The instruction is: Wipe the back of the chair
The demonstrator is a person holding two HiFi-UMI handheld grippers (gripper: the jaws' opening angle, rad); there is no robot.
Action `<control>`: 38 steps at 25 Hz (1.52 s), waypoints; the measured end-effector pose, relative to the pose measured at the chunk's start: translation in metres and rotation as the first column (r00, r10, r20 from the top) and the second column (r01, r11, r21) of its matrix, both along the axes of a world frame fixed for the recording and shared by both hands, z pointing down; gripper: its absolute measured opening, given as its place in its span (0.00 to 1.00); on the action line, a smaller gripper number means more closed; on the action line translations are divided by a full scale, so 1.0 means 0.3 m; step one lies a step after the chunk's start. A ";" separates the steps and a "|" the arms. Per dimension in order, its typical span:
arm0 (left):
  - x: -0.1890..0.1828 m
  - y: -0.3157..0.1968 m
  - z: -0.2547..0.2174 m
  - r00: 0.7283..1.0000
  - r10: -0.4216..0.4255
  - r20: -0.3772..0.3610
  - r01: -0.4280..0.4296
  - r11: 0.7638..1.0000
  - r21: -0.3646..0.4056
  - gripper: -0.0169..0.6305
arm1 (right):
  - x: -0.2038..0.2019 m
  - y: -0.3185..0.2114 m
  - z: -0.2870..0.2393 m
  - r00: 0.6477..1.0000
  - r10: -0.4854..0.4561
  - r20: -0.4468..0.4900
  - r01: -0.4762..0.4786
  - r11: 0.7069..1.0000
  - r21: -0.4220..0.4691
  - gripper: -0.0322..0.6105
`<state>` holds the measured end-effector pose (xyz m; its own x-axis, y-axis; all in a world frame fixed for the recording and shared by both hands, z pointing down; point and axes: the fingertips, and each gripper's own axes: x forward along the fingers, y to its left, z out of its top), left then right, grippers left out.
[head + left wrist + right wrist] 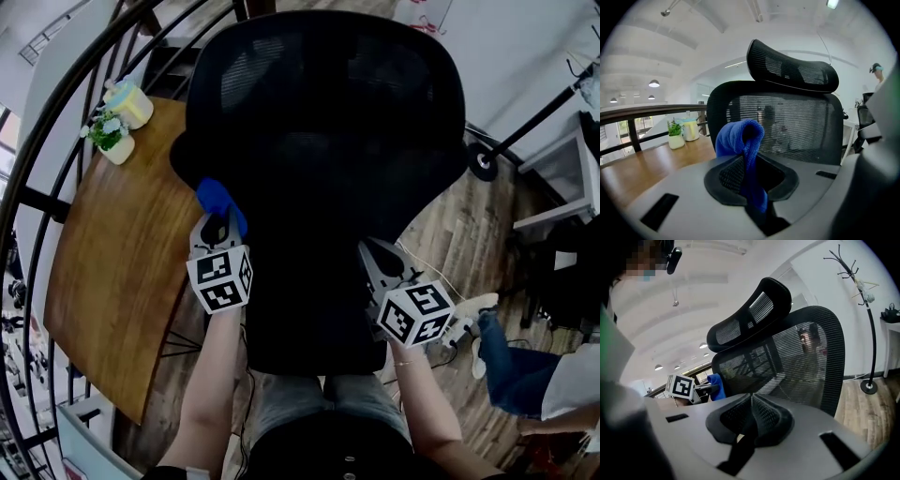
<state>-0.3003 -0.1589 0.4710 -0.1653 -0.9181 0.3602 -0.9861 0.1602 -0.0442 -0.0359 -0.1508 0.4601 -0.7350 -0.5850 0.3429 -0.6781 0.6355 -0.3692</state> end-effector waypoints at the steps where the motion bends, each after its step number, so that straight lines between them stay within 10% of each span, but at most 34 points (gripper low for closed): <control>1: 0.011 -0.005 0.000 1.000 0.003 -0.003 -0.003 1.000 0.001 0.12 | 0.010 -0.002 -0.001 1.000 0.005 0.001 -0.005 1.000 0.001 0.10; 38: 0.626 -0.153 -0.005 0.950 0.311 -0.027 -0.311 0.950 0.005 0.12 | 0.364 -0.088 0.008 0.986 0.162 0.030 -0.162 0.987 0.001 0.10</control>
